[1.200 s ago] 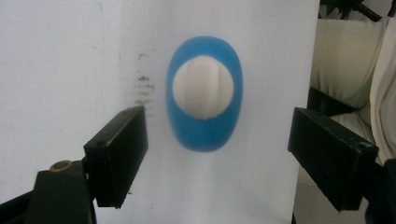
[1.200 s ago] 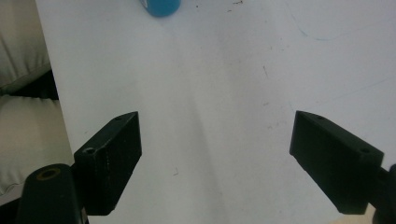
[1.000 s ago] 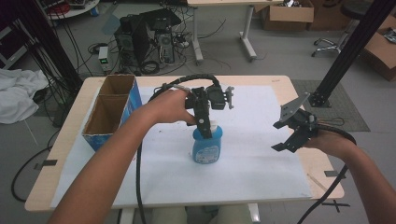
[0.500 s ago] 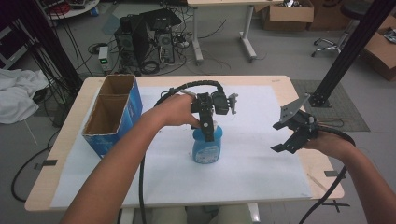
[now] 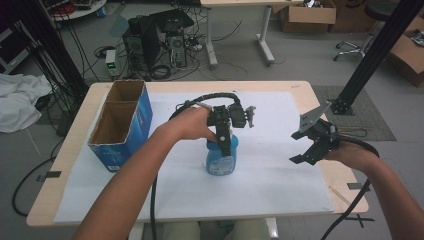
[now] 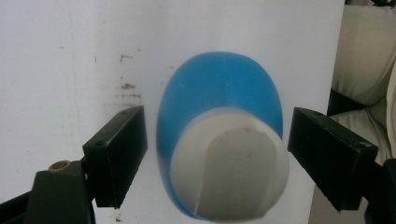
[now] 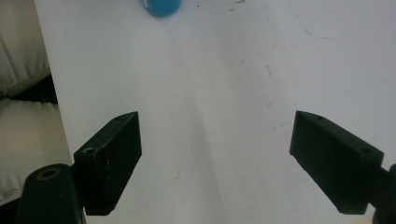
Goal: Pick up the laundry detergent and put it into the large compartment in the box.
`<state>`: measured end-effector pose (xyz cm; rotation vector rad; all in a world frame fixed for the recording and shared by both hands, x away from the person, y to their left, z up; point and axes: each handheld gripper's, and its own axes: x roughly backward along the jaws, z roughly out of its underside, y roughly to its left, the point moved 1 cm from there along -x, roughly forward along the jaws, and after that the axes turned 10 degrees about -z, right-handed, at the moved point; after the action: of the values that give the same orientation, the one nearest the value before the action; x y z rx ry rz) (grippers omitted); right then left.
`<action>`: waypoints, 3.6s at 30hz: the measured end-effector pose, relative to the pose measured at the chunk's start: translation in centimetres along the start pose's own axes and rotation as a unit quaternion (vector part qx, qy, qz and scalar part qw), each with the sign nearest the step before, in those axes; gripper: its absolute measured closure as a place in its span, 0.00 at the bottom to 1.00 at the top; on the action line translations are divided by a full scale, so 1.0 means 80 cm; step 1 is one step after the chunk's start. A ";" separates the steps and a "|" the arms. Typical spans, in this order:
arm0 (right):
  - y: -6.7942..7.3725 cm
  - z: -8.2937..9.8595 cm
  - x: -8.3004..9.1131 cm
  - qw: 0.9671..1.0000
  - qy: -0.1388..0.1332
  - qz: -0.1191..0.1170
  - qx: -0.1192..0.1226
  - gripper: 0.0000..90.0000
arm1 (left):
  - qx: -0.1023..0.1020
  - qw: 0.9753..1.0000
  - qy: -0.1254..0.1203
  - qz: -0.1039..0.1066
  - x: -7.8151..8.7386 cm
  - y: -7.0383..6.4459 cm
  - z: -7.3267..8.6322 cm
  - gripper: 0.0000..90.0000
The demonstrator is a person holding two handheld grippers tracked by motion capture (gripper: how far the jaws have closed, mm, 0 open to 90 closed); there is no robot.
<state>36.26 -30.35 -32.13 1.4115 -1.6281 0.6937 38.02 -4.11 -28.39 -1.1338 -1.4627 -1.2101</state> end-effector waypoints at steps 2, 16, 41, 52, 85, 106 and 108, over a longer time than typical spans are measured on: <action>-0.001 0.000 -0.001 1.000 0.001 -0.001 0.001 0.18 | -0.001 1.000 0.004 0.001 -0.004 -0.001 -0.001 0.23; -0.002 0.001 -0.004 1.000 -0.001 -0.001 -0.003 0.18 | -0.004 1.000 0.008 0.003 -0.023 -0.003 -0.004 0.23; -0.002 0.002 -0.004 1.000 -0.005 -0.004 -0.003 0.18 | -0.004 1.000 -0.001 -0.004 -0.023 -0.002 0.000 0.29; -0.003 0.001 -0.005 1.000 -0.005 -0.005 -0.002 0.18 | -0.006 1.000 -0.002 -0.004 -0.024 -0.001 0.001 0.34; -0.003 0.004 -0.007 1.000 -0.007 -0.008 -0.007 0.18 | -0.008 1.000 -0.010 -0.001 -0.024 -0.002 0.002 0.41; -0.001 0.007 -0.009 1.000 -0.011 -0.013 -0.008 0.19 | 0.062 0.997 -0.031 -0.022 0.025 -0.001 0.020 0.42; 0.000 0.005 -0.008 1.000 -0.012 -0.013 -0.006 0.19 | 0.119 0.992 -0.036 -0.023 0.052 0.003 0.026 0.42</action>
<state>36.15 -30.36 -32.91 1.4342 -1.6279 0.6534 37.38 -1.59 -24.54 -0.9933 -1.6469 -1.0028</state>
